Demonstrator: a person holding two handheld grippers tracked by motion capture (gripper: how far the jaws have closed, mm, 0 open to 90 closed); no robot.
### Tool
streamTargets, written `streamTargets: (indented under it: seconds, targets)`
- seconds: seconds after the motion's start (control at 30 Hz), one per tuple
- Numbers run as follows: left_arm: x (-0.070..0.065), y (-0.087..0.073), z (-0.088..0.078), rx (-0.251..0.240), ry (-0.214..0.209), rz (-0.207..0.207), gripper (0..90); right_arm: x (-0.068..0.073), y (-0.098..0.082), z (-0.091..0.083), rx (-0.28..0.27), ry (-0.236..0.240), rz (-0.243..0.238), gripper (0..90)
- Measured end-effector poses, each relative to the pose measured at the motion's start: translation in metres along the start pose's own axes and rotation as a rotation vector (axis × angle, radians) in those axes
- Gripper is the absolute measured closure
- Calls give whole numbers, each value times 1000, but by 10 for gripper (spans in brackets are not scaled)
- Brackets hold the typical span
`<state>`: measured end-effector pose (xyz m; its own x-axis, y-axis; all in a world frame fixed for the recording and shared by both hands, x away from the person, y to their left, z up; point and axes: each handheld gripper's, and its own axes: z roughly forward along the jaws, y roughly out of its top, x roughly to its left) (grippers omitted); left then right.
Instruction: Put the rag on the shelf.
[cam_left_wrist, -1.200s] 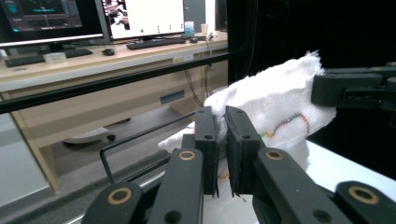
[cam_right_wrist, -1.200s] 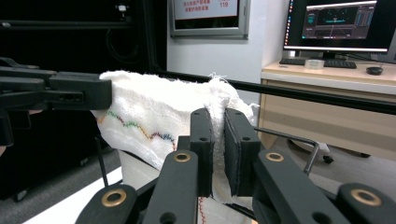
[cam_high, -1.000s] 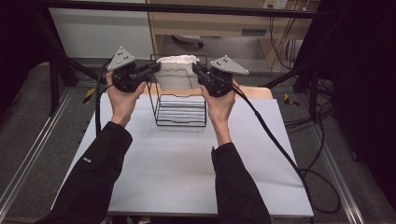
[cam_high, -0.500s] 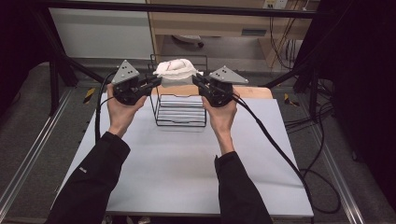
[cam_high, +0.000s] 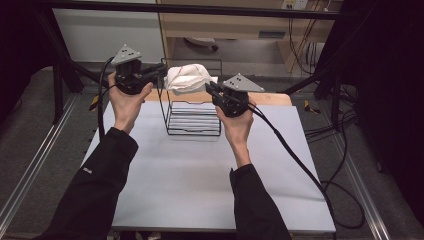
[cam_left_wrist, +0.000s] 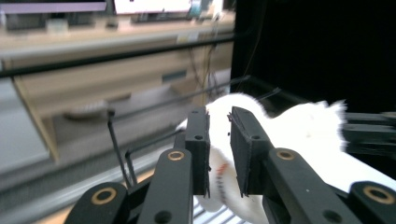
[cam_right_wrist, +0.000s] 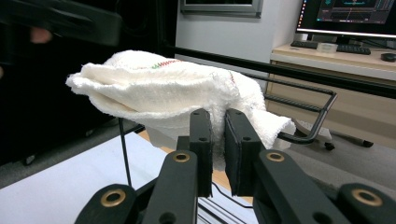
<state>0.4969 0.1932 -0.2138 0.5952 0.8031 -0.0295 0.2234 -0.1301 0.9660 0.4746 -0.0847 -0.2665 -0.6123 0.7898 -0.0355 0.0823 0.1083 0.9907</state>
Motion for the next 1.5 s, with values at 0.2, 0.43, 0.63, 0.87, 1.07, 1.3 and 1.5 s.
streamTargets:
  seconds: [0.2,0.43,0.63,0.87,1.07,1.3,1.5]
  targets:
    - [0,-8,13,14,-58,-80,739,0,-2,-1,2,2,-5,821]
    - [-15,-12,12,18,-76,-37,817,2,-4,0,6,1,-10,821]
    - [-26,-16,11,5,-99,18,877,3,-6,0,13,-2,-17,819]
    - [-32,-33,17,33,-103,106,874,4,-7,2,11,-14,-22,806]
    - [-29,-42,23,50,-98,111,875,3,-4,-2,0,8,-10,674]
    - [-30,-43,25,58,-90,135,876,-2,16,-8,-46,-5,4,541]
    - [-29,-44,25,67,-92,151,874,0,40,12,-24,3,-9,531]
